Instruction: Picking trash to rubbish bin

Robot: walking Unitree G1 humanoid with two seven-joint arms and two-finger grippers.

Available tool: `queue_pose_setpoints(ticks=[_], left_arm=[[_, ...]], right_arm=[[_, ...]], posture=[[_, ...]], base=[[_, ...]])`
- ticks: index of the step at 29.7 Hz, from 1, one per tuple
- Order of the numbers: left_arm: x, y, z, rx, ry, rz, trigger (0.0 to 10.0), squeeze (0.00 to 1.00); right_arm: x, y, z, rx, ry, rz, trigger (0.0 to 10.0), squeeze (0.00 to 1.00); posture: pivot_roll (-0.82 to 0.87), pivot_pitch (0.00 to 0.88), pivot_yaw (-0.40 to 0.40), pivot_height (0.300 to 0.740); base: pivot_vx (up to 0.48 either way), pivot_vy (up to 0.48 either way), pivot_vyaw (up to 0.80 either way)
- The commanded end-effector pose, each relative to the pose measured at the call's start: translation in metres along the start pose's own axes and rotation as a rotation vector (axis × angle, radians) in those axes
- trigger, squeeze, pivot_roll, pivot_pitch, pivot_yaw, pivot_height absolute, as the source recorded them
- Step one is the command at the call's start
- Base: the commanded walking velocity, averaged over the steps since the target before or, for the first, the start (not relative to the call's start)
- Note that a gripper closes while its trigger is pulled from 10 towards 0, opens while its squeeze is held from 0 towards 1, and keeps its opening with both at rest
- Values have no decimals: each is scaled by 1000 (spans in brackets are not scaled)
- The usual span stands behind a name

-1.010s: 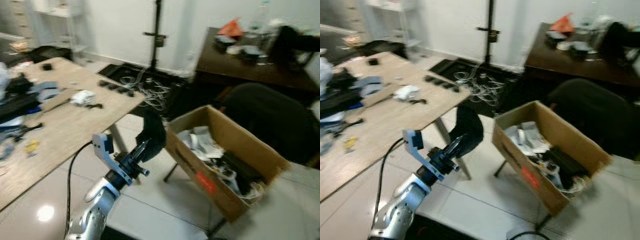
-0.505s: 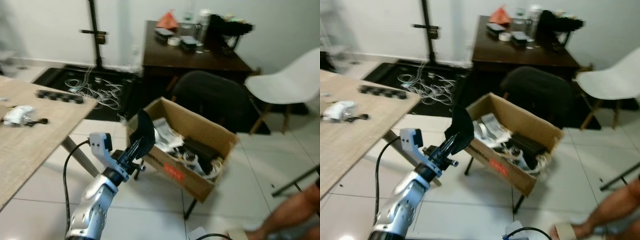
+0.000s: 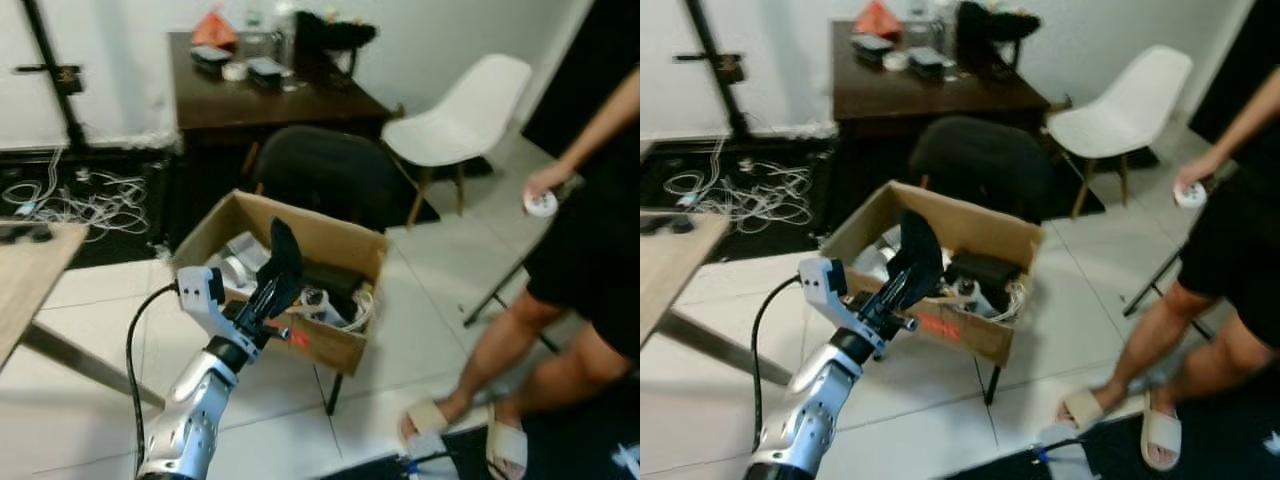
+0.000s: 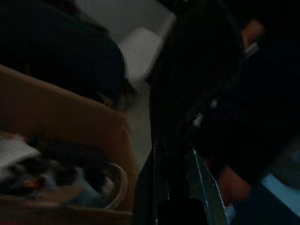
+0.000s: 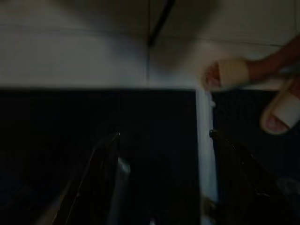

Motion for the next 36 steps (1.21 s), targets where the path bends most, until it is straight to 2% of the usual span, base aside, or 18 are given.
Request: queue_pose_setpoints(ticks=[1,2,3,5,6,7,10,12,14,15,17,19,20,23,28,36], left_arm=[[-2,1,-1,5,-4,9,10000,0],[-2,1,-1,7,-3,10,10000,0],[-2,1,-1,7,-3,10,10000,0],[-2,0,-1,10,-1,11,10000,0],[-2,0,-1,10,-1,11,10000,0],[-2,0,-1,13,1,14,10000,0],[-2,0,-1,14,3,14,10000,0],[-2,0,-1,14,7,15,10000,0],[-1,0,0,14,9,16,10000,0],[-2,0,0,13,9,16,10000,0],[-2,0,0,13,10,16,10000,0],[-2,1,0,10,11,13,10000,0],[-2,1,1,8,12,12,10000,0],[-2,2,1,6,13,12,10000,0],[-1,5,0,-19,24,-8,10000,0],[0,10,-1,-47,38,-19,10000,0]], right_arm=[[25,-3,1,28,83,13,10000,0],[37,-12,2,61,120,4,10000,0],[37,-12,2,61,120,4,10000,0],[58,-27,2,113,188,-100,10000,0],[58,-27,2,113,188,-100,10000,0],[72,-42,-1,180,243,-214,10000,0],[80,-51,-3,223,279,-286,10000,0],[95,-55,-6,245,334,-251,10000,0],[109,-58,-8,268,373,-147,10000,0],[116,-65,-9,301,386,-113,10000,0],[116,-71,-10,324,383,-116,10000,0],[101,-84,-9,379,325,-196,10000,0],[97,-85,-8,389,304,-208,10000,0],[95,-85,-8,394,294,-211,10000,0],[96,-79,-7,393,286,-162,10000,0],[95,-79,-7,400,273,-165,10000,0]], posture=[[-49,183,1,740],[-50,184,1,740],[-50,184,1,740],[-50,185,0,740],[-50,185,0,740],[-53,186,0,740],[-52,187,0,740],[-54,186,0,740],[-55,187,0,740],[-58,186,0,740],[-58,186,0,740],[-60,183,0,740],[-57,183,-5,740],[-57,182,-5,740],[-60,185,-14,740],[-59,186,-13,740]], base=[[0,0,0],[0,0,0],[0,0,0],[0,0,0],[0,0,0],[0,0,0],[0,0,0],[0,0,0],[0,0,0],[0,0,0],[0,0,0],[0,0,0],[0,0,0],[0,0,0],[0,0,0],[0,0,0]])
Point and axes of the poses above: a point about 5 cm out from each wrist's last joint towards the gripper, its own z axis pointing out of the wrist towards the gripper, its own x axis along the axis of the wrist's last joint, y = z × x, the point moved 4 cm from there along z, pointing out of the wrist towards the gripper, and after that the axes turned 14 degrees about z, right-handed, at the moved point
